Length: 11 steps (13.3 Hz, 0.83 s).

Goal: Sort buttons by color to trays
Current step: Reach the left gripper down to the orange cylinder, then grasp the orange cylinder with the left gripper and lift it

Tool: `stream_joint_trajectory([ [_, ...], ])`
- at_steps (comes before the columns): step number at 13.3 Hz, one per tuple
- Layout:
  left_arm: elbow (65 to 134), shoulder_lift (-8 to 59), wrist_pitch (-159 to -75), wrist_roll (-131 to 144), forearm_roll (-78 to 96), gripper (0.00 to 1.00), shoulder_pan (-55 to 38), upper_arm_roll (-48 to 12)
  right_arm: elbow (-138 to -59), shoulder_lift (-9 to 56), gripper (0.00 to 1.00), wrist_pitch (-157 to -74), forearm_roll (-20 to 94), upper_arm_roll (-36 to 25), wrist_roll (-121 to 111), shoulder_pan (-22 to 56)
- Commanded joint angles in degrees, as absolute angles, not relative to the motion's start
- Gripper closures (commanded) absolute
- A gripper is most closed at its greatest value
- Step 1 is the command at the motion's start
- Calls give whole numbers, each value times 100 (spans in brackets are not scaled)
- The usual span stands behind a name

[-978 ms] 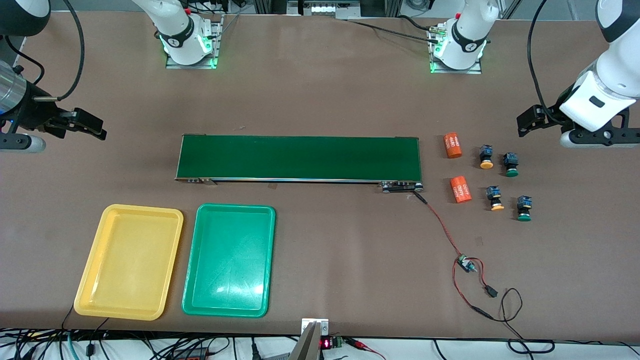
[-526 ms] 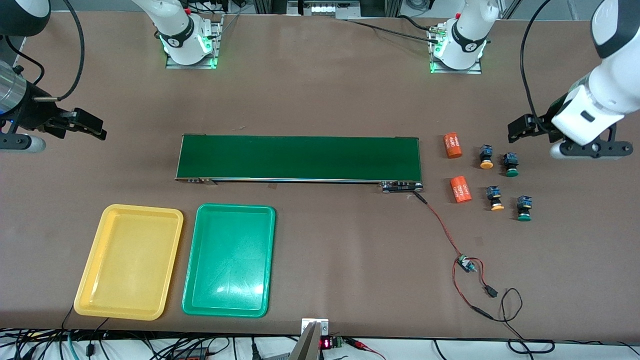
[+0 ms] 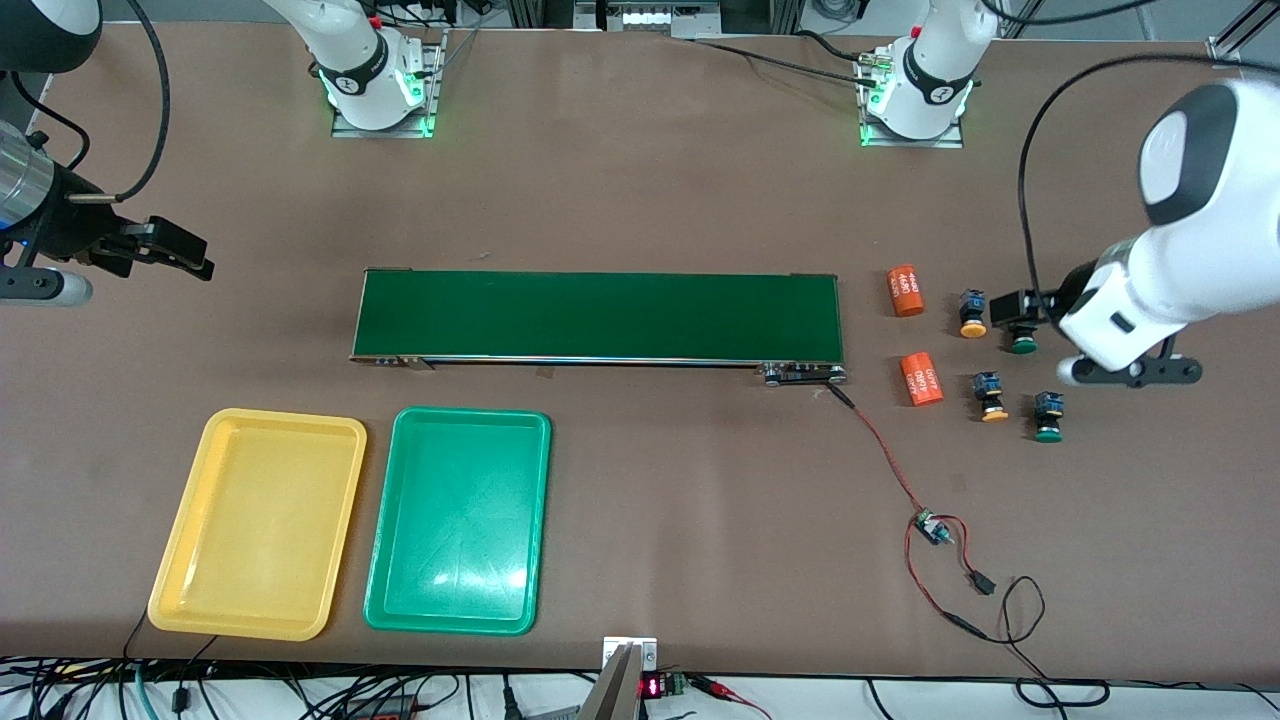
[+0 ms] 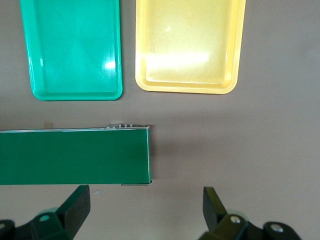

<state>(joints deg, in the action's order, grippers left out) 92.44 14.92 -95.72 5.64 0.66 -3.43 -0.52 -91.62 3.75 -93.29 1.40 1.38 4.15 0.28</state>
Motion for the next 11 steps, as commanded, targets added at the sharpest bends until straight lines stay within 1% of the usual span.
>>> stream_joint_trajectory([
  [1,9840,1582,-10357,833,132,0,-395,-62,-9229,360,0,-9396,158,141,475,35],
  [3,10684,1556,-11473,879,132,0,-448,-105,-9229,352,0,-9369,158,141,475,26],
  [4,10992,1556,-11844,888,132,0,-483,-105,-9237,352,0,-9369,158,141,475,35],
  [5,11230,1582,-12222,888,132,3,-483,-105,-9237,352,0,-9352,158,141,475,26],
  [7,11871,1634,-13292,879,123,3,-631,-97,-9237,352,0,-9343,158,132,457,18],
  [11,12558,2117,-15034,861,123,4,-650,-97,-9237,352,0,-9334,158,132,457,18],
])
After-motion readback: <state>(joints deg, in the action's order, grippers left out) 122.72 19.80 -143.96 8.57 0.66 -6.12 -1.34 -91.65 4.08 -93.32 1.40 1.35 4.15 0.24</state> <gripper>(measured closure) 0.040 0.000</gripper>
